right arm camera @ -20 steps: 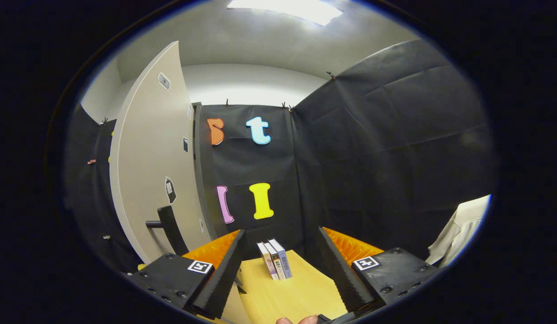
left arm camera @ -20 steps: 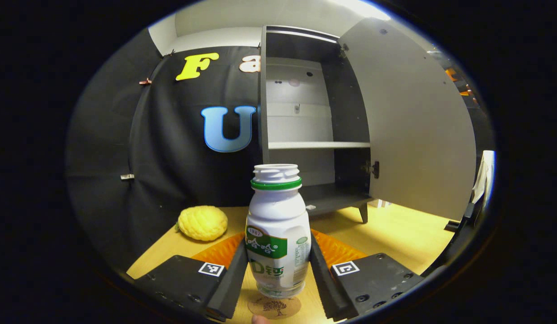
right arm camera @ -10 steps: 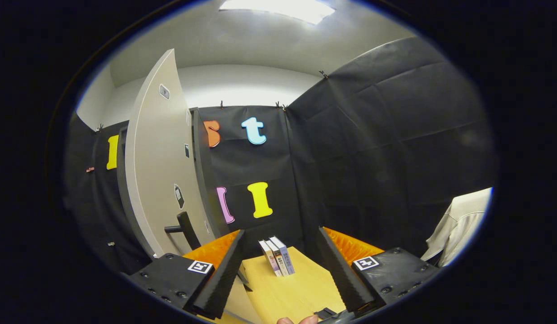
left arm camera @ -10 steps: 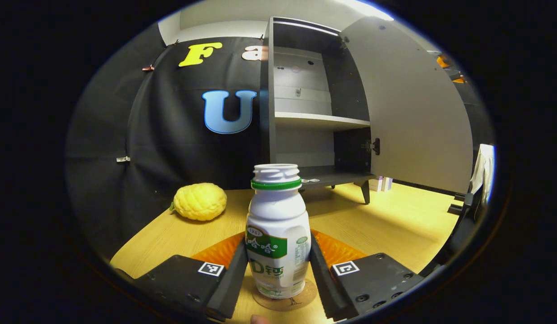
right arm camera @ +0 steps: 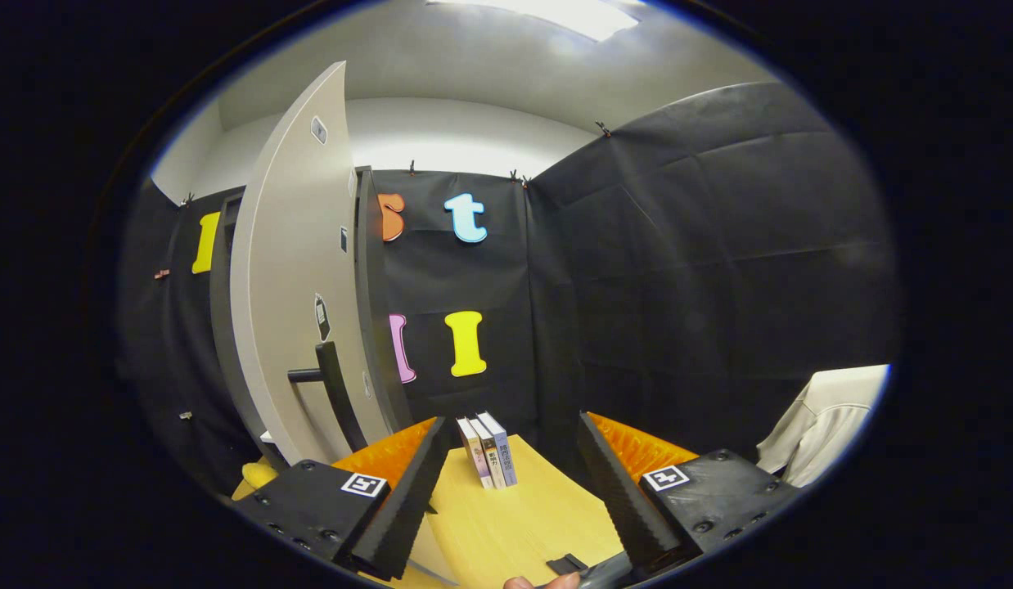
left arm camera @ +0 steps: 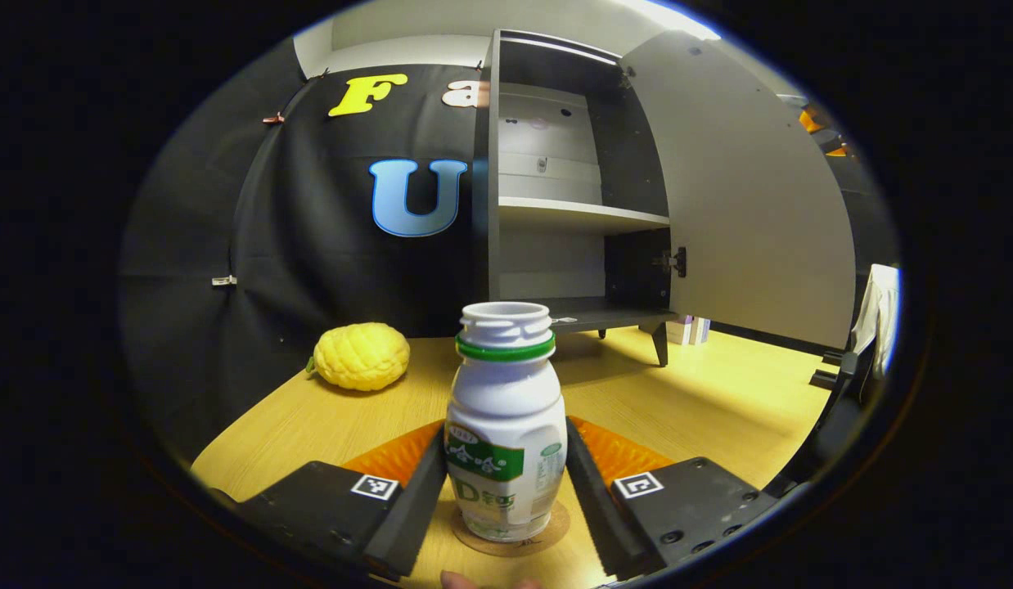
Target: Open the cabinet door with the right hand, grasp the bottle in the cabinet with the left hand and place it on the coaster, then close the cabinet door with the right hand.
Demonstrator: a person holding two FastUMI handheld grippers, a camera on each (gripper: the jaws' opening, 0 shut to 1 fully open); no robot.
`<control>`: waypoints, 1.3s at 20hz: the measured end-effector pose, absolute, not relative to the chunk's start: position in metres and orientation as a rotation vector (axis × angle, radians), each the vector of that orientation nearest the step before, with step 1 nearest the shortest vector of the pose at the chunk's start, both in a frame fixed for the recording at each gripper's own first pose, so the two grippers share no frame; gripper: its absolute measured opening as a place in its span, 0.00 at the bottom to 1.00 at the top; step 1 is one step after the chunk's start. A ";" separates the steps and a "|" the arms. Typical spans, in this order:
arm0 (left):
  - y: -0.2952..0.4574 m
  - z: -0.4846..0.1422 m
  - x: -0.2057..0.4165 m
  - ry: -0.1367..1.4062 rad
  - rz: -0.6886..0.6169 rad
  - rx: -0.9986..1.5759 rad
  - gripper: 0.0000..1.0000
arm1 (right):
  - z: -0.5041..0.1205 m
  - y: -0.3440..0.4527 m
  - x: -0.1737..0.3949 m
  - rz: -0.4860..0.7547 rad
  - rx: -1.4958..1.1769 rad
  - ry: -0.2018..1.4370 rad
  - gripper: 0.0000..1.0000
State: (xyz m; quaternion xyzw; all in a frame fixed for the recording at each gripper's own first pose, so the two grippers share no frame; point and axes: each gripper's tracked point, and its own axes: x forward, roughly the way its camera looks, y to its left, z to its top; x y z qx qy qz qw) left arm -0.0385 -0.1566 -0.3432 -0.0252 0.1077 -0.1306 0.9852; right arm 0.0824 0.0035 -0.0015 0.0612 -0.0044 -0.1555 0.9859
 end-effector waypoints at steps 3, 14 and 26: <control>-0.154 -0.336 -0.042 0.226 -0.251 -0.049 0.94 | -0.002 0.001 0.082 -0.321 0.130 -0.008 0.98; -0.133 -0.221 -0.033 0.180 -0.161 -0.056 0.96 | -0.004 0.006 0.083 -0.316 0.216 0.018 0.98; -0.145 -0.051 -0.041 0.137 0.023 -0.090 0.96 | -0.023 -0.002 0.086 -0.222 0.062 0.088 0.98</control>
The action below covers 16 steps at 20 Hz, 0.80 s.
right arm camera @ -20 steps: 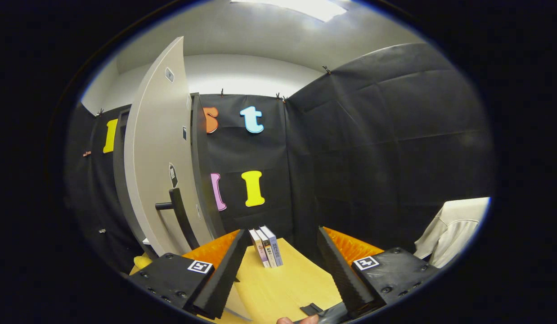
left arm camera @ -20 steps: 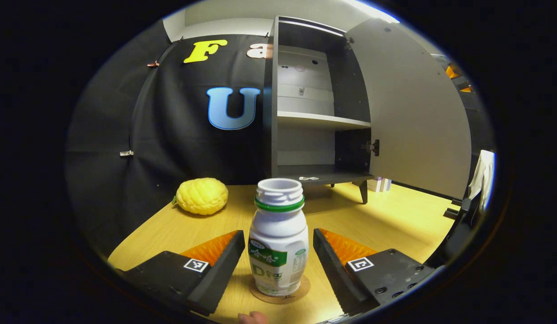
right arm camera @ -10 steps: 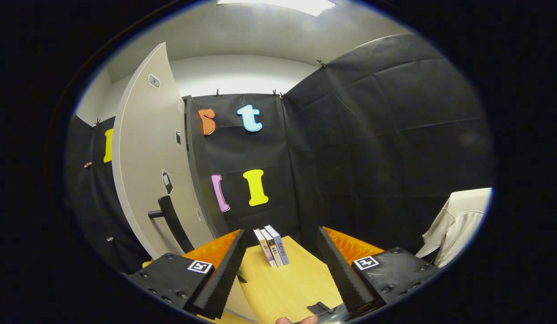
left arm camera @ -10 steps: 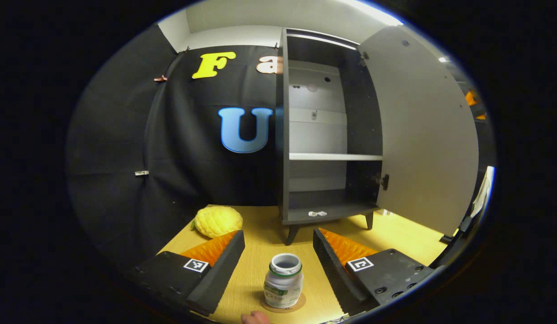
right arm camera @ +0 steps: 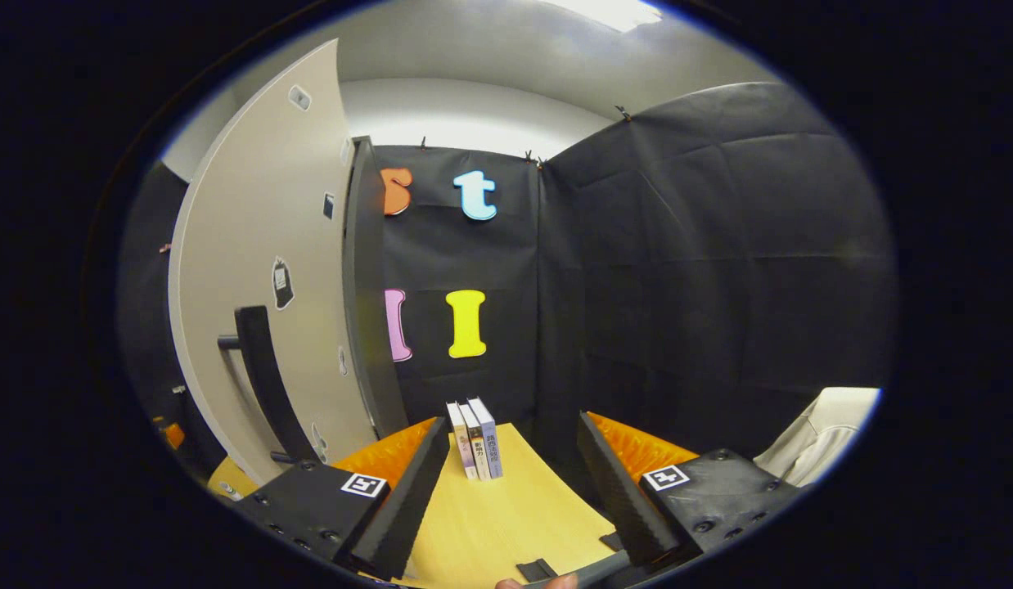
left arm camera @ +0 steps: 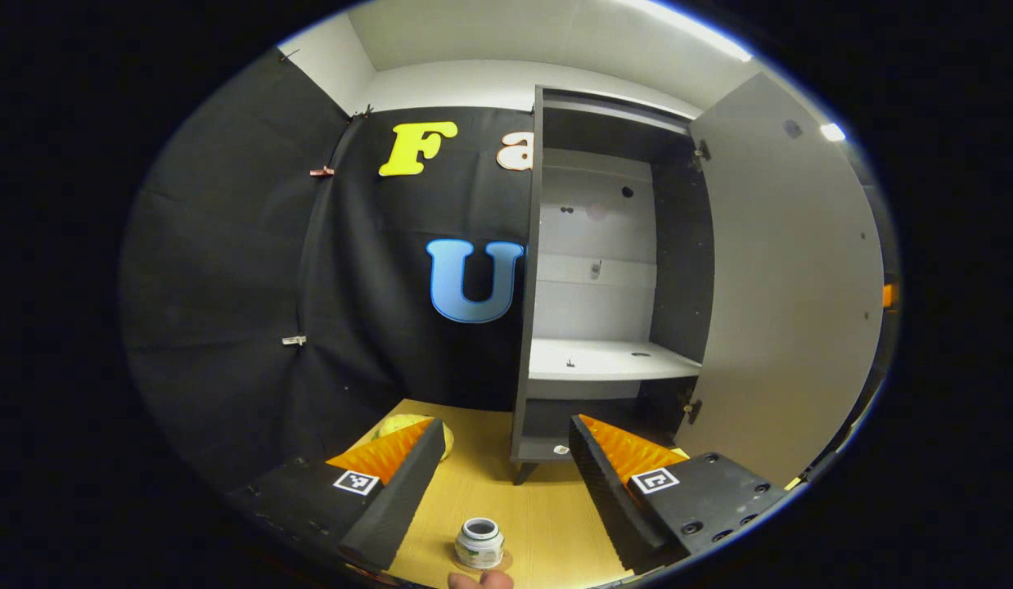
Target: Open the cabinet door with the right hand, grasp the bottle in the cabinet with the left hand and place it on the coaster, then close the cabinet door with the right hand.
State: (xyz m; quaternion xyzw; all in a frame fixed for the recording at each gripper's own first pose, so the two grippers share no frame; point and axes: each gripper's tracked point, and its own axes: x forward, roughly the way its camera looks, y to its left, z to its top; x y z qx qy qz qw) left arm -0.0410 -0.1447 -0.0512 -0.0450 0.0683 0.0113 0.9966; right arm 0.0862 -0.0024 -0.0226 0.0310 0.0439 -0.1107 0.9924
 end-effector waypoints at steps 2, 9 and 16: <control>-0.148 -0.038 -0.040 0.142 0.046 -0.068 0.96 | -0.020 0.011 0.086 -0.167 0.081 0.087 0.98; -0.154 -0.018 -0.051 0.128 0.077 -0.057 0.96 | -0.011 0.046 0.091 -0.036 0.166 0.067 0.98; -0.150 -0.024 -0.067 0.136 0.086 -0.048 0.96 | -0.013 0.055 0.088 0.002 0.130 0.067 0.97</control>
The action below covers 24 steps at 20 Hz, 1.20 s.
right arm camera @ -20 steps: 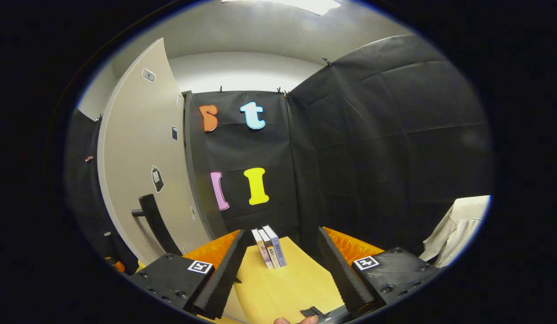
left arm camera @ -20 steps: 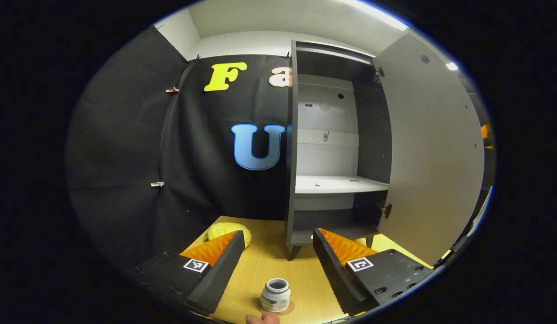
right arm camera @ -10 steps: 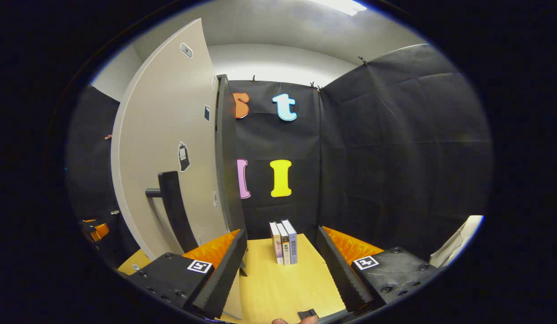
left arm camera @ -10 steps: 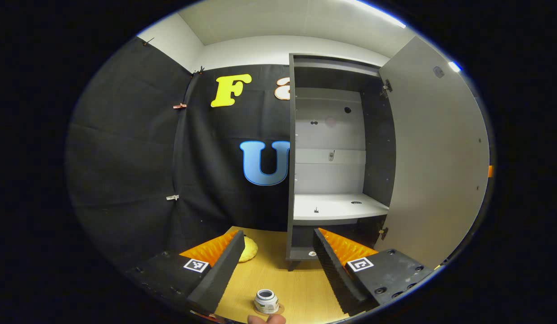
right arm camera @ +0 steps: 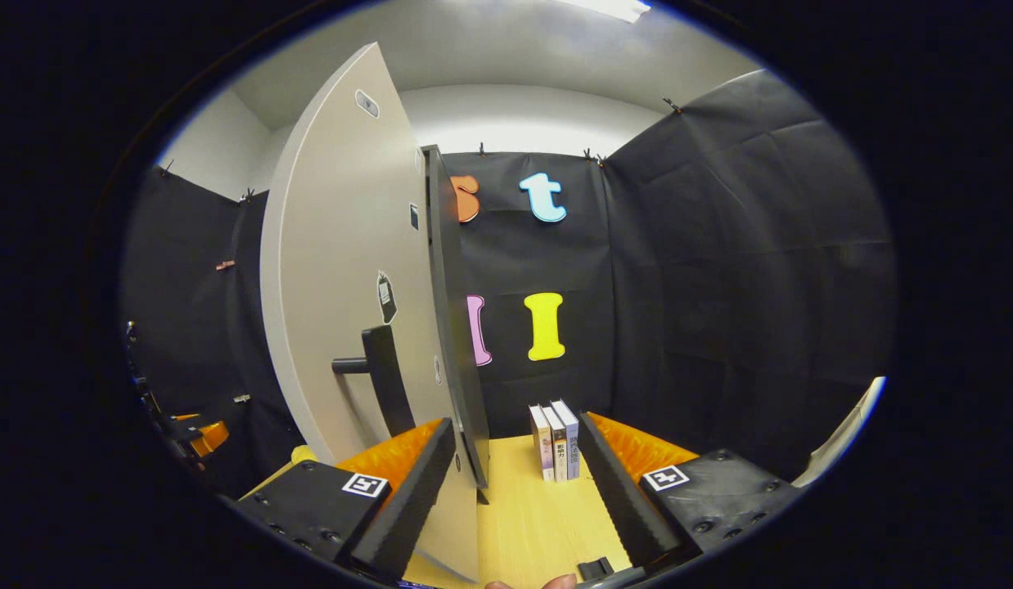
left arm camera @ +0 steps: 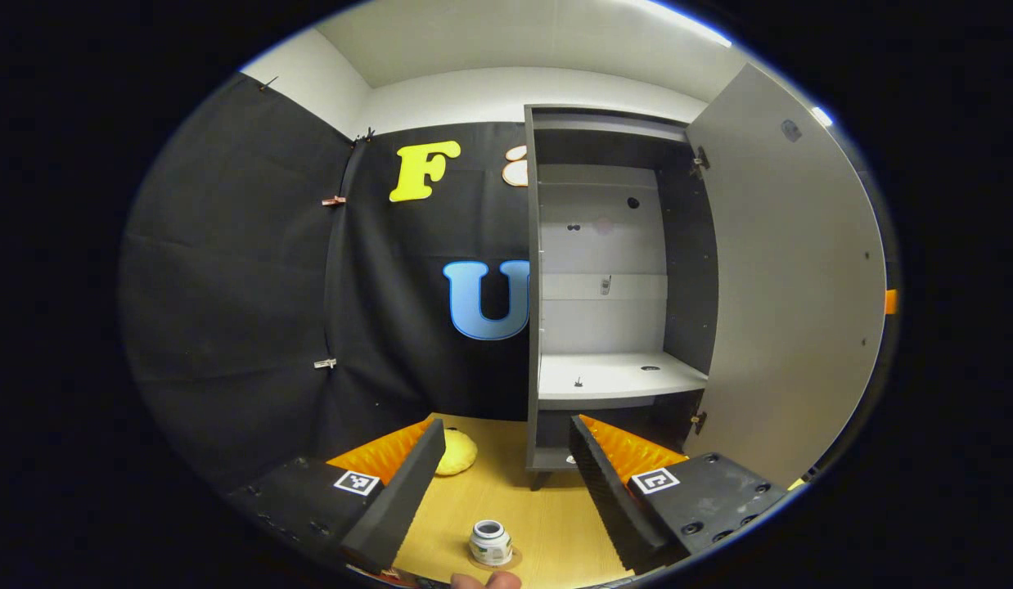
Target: Open the cabinet door with the right hand, grasp the bottle in the cabinet with the left hand and place it on the coaster, then close the cabinet door with the right hand.
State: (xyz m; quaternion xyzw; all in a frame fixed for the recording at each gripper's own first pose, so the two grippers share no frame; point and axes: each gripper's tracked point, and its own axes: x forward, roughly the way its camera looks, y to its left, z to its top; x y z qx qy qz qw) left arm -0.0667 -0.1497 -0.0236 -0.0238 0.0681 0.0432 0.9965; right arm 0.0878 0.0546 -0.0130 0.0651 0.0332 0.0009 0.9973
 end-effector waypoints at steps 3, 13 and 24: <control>-0.143 -0.022 -0.072 0.130 0.095 -0.052 0.96 | -0.012 0.068 0.087 0.052 0.119 0.063 0.96; -0.107 -0.022 -0.075 0.130 0.120 -0.048 0.95 | -0.012 0.120 0.081 0.199 0.075 0.049 0.96; -0.073 -0.020 -0.061 0.117 0.098 -0.035 0.96 | -0.011 0.153 0.089 0.246 0.069 0.037 0.97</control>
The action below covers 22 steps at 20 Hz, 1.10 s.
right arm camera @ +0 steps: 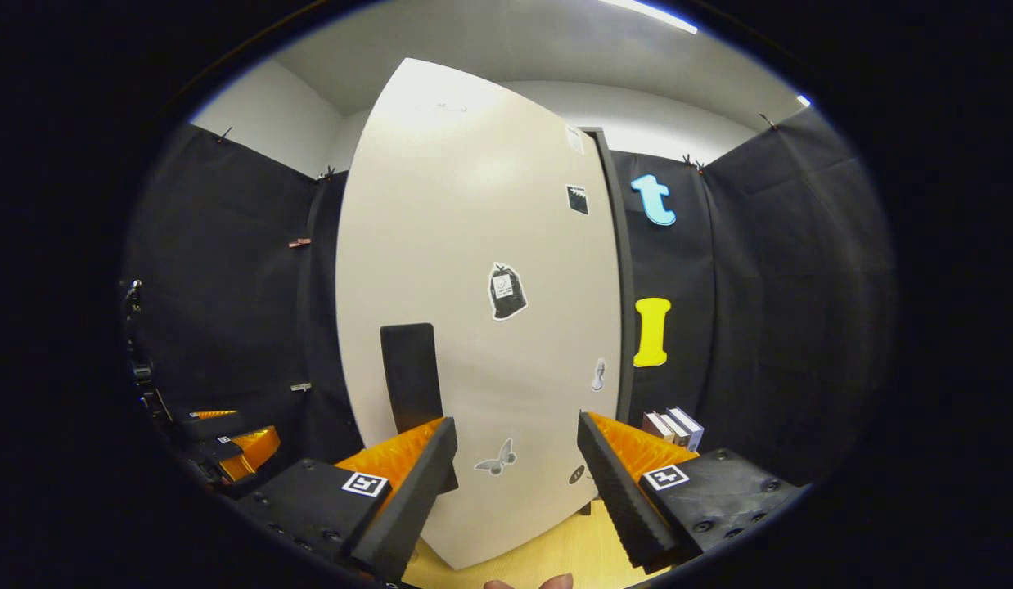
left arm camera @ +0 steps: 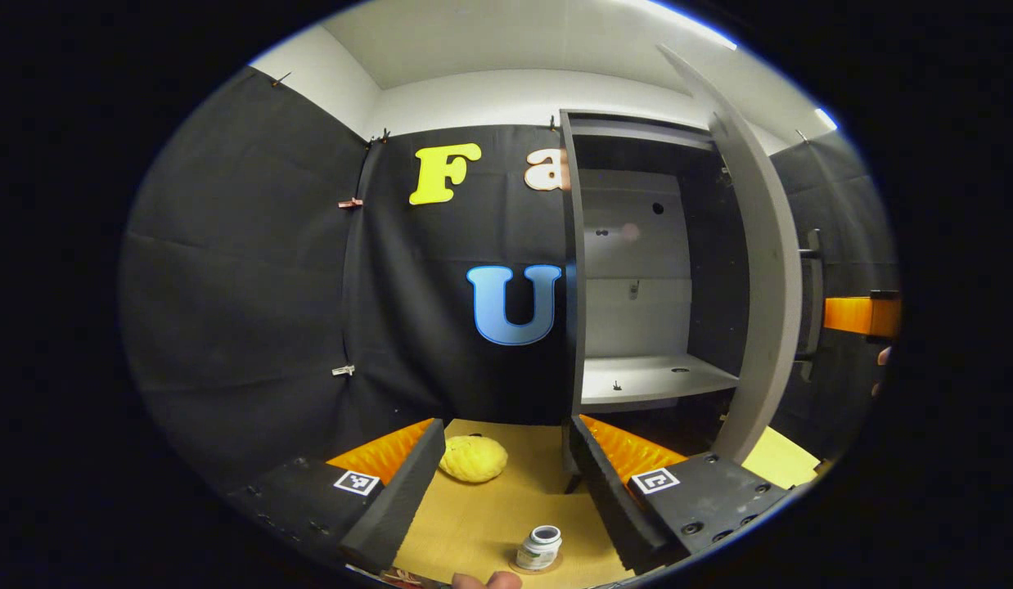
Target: Open the cabinet door with the right hand, grasp the bottle in the cabinet with the left hand and place it on the coaster, then close the cabinet door with the right hand.
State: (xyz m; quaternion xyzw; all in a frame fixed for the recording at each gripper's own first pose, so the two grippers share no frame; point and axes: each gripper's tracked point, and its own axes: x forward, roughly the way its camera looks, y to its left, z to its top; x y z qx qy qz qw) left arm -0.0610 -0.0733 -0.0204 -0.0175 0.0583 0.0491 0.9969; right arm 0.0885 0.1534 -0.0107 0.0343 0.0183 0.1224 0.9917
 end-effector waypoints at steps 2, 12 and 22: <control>-0.070 -0.017 -0.057 0.112 0.092 -0.038 0.96 | -0.009 0.152 0.092 0.235 0.054 0.019 0.96; -0.086 -0.008 -0.046 0.104 0.029 -0.029 0.96 | -0.015 0.136 0.097 0.159 0.024 0.033 0.98; -0.121 0.011 -0.040 0.085 -0.035 -0.010 0.96 | -0.021 0.126 0.089 0.129 0.023 0.065 0.98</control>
